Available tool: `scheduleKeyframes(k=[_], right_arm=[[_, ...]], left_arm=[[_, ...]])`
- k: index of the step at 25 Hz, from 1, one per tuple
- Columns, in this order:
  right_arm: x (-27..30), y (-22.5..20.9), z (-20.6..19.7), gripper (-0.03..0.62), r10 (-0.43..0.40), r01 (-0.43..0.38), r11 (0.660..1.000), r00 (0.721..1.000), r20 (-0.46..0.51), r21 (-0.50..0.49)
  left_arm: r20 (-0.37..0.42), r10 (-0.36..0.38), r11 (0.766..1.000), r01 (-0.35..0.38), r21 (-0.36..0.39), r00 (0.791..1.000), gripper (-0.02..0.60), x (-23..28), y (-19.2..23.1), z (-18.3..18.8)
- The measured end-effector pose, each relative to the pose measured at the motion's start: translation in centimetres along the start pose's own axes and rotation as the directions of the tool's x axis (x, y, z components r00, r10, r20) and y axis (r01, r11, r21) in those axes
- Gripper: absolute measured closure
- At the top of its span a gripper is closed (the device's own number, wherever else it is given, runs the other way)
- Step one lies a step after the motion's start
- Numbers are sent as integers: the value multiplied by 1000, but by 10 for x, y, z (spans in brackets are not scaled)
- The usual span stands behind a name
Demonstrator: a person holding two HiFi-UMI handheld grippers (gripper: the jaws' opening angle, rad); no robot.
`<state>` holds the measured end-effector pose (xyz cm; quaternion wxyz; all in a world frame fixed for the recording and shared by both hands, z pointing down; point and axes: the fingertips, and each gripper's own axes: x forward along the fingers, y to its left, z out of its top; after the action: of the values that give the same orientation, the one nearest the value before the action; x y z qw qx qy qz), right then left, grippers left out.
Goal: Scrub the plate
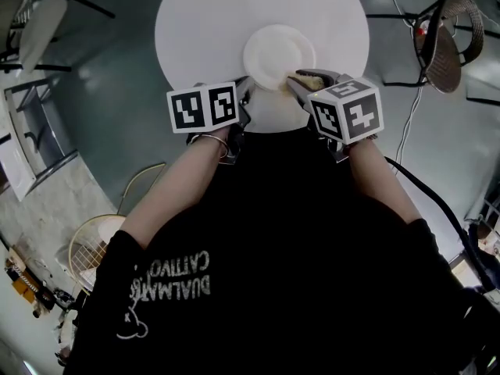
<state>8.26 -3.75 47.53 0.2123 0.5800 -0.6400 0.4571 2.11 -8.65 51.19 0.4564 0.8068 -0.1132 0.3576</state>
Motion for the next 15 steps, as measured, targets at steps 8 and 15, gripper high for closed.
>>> scheduleKeyframes(k=[8,15], right_arm=[[-16,-29,-5,502,-81,81,996,997,11,42],[-36,-46,-3,502,-186,184,981,982,25,69]], left_arm=[[25,1,1000,-1,1,1000,580,-6,-3,-3],[87,4,1000,-4,-3,996,580,-24,-7,-1]])
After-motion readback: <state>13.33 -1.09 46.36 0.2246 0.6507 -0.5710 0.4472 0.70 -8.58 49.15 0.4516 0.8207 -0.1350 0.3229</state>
